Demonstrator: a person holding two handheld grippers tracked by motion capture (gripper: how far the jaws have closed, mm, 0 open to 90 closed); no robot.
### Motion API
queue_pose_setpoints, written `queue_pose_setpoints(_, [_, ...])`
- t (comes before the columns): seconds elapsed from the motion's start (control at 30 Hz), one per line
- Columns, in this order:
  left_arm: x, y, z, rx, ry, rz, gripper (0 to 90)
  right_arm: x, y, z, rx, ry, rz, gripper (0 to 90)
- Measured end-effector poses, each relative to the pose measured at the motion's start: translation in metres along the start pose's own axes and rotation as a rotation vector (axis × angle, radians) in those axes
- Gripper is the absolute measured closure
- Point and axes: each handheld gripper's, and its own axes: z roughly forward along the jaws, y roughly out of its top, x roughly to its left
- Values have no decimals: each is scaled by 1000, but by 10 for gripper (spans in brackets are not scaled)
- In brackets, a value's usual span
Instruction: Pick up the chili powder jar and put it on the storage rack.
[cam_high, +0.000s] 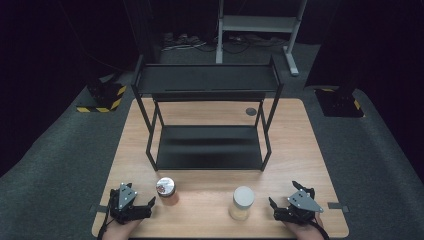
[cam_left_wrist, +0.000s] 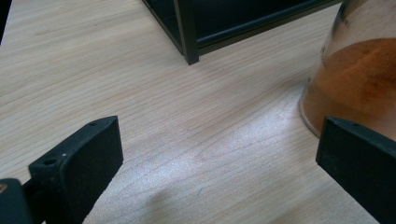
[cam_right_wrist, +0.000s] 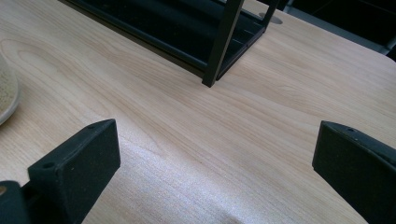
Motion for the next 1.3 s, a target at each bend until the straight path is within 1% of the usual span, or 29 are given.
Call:
queue_pose_setpoints(0.03, [1,0,-2,-6,2,0,8,0,0,0,-1,0,0,0])
queue_pose_setpoints(0.13, [4,-2,-10,-34,0,-22,10,-1,0,0,-2,2,2,0])
queue_pose_setpoints(0.27, [8,-7,-22,-107,-1,-62,9,-1,-1,0,-4,3,3,0])
queue_pose_setpoints(0.3, [8,-7,-22,-107,-1,-62,10,-1,-1,0,-4,3,3,0])
queue_pose_setpoints(0.33, [8,-7,-27,-128,1,-63,10,-1,-1,0,-4,2,1,0])
queue_pose_setpoints(0.47, [6,-8,-34,-169,-5,-68,10,0,0,0,-1,2,-5,0])
queue_pose_setpoints(0.6, [5,-8,-38,-201,-16,-69,9,0,0,0,0,1,-7,0])
queue_pose_setpoints(0.73, [2,-7,-41,-218,-17,-69,7,0,0,0,-2,2,-5,0])
queue_pose_setpoints(1.0, [-3,-6,-49,-298,-65,-69,3,1,0,0,-1,4,-14,0])
queue_pose_setpoints(1.1, [-6,-6,-51,-325,-83,-58,3,1,0,0,1,6,-17,0])
queue_pose_setpoints(1.3, [-11,-3,-52,-344,-105,-36,3,1,0,0,1,6,-24,0])
